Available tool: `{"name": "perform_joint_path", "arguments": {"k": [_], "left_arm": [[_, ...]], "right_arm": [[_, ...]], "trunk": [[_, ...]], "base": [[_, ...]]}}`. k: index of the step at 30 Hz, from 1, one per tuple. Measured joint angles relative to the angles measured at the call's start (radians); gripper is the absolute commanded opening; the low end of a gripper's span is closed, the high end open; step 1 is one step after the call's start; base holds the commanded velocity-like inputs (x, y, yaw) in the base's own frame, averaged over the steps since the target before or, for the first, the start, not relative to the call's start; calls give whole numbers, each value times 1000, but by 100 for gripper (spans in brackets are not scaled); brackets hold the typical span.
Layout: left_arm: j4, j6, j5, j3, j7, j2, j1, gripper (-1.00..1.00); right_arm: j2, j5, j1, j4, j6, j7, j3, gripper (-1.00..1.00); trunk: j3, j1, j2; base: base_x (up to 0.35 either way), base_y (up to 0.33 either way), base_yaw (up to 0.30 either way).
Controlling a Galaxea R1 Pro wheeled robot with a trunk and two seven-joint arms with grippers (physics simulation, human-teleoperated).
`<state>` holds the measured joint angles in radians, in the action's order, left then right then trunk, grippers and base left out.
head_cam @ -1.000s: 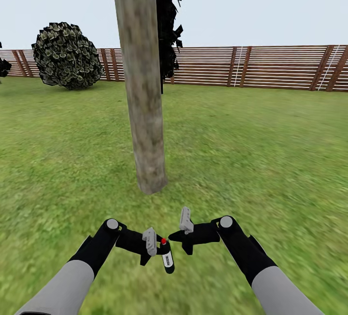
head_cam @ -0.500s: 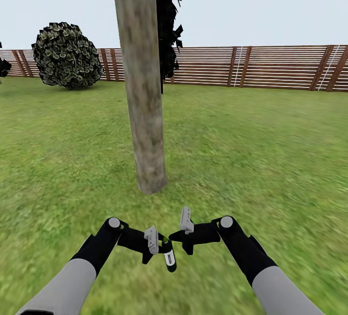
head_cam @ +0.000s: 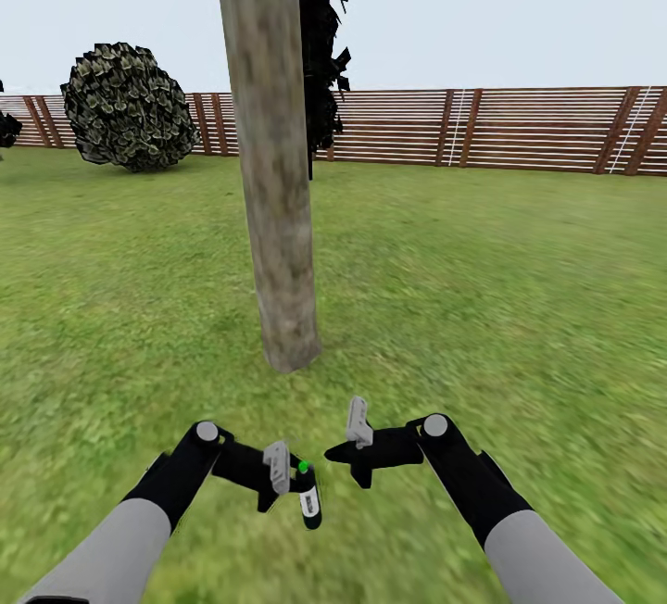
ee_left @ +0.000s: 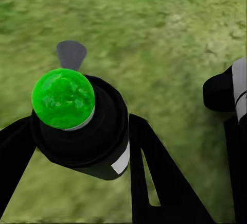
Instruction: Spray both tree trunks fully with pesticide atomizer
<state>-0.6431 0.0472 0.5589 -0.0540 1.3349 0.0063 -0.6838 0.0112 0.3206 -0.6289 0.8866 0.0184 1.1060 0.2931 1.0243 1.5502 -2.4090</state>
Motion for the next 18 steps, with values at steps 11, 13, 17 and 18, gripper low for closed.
{"name": "perform_joint_path", "arguments": {"k": [11, 13, 17, 18], "left_arm": [[30, 7, 77, 3, -5, 128, 5, -100], [42, 8, 79, 5, -8, 146, 4, -100], [47, 5, 79, 14, -27, 177, 3, -100], [47, 2, 79, 17, -43, 179, 3, -100]], "right_arm": [[-4, 0, 0, -3, -1, 0, 0, 100], [-6, 0, 0, -5, -1, 0, 0, 100], [-14, 1, 1, -11, -3, -5, -1, 100], [-16, 1, 2, -15, -4, -8, -1, 100]], "trunk": [[0, 0, 0], [0, 0, 0], [0, 0, 0], [0, 0, 0]], "base": [[0, 0, 0], [0, 0, 0], [0, 0, 0], [0, 0, 0]]}}
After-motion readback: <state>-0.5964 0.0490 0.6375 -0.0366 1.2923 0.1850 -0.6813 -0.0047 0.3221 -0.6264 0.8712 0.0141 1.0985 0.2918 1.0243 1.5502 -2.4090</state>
